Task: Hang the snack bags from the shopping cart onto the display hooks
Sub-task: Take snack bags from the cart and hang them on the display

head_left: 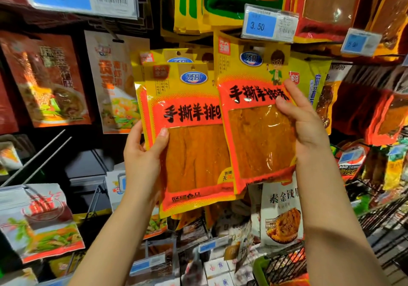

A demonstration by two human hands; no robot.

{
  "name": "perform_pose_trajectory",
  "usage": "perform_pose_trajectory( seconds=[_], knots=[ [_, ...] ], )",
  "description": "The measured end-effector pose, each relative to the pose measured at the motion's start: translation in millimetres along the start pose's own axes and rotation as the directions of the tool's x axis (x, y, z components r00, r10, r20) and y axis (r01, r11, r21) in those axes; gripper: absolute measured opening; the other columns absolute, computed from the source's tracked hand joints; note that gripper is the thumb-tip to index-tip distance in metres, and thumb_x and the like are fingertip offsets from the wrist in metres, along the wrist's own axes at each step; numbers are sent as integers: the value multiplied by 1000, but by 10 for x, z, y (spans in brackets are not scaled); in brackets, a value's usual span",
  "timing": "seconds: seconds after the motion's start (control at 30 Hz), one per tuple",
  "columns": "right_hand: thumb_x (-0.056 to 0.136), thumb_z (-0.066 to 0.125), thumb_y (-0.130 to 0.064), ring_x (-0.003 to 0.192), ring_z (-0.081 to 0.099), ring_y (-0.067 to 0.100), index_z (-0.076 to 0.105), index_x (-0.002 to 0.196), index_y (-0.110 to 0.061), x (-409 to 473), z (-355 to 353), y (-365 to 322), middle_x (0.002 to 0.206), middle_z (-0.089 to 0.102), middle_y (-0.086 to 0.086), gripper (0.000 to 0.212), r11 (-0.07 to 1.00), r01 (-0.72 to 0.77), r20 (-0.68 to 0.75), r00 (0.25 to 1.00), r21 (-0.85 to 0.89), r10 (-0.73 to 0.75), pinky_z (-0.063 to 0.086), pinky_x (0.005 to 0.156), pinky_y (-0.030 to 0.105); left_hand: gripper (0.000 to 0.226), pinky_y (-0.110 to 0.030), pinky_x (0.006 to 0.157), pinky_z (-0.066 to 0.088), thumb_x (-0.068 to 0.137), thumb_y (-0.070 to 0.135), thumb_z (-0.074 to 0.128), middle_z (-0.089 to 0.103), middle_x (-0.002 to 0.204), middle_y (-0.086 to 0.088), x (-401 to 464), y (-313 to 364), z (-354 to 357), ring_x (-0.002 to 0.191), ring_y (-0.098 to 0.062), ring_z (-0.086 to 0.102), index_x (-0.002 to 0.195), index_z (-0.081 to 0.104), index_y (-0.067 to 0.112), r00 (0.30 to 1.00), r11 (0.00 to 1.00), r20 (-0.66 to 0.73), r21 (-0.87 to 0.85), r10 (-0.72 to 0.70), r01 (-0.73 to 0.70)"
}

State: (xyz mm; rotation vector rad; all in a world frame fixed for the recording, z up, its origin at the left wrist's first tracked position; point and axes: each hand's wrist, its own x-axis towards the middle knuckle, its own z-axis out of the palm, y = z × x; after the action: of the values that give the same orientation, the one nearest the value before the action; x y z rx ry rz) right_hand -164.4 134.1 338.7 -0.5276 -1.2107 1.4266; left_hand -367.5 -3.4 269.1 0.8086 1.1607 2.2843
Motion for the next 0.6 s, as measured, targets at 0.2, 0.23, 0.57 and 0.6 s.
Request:
perform_pose_trajectory(
  seconds=[0.2,0.23,0.57,0.6],
  knots=[
    [67,65,-7,96,71,21,51,135,-23,-65,-75,-36,111,72,7,71,998,7,37,999,55,-9,59,81,38,27,-46,83,56,91,9,61,71,100,-3,10,-15,2,89,-22,68,115,60,21,1000,1000,12,-5,-6,6],
    [68,66,-7,96,71,21,51,135,-22,-59,-60,-67,109,73,7,70,999,13,29,999,53,-14,58,83,38,29,-47,83,56,91,8,61,71,100,-3,9,-18,5,89,-22,68,118,59,20,1000,1000,14,-7,-11,11],
    [78,68,-4,87,73,16,56,131,-18,53,109,-259,96,75,1,56,992,-54,-31,998,-111,51,58,67,27,38,-45,82,57,90,7,61,72,101,-4,-29,-24,-3,89,-21,69,127,55,14,999,998,5,-44,-41,41],
    [78,68,-4,87,73,15,56,132,-17,41,104,-261,97,75,1,57,992,-60,-35,998,-113,56,58,67,26,37,-46,83,57,90,8,62,71,101,-5,-32,-19,-17,90,-22,69,126,56,14,999,998,-1,-41,-38,38]
  ],
)
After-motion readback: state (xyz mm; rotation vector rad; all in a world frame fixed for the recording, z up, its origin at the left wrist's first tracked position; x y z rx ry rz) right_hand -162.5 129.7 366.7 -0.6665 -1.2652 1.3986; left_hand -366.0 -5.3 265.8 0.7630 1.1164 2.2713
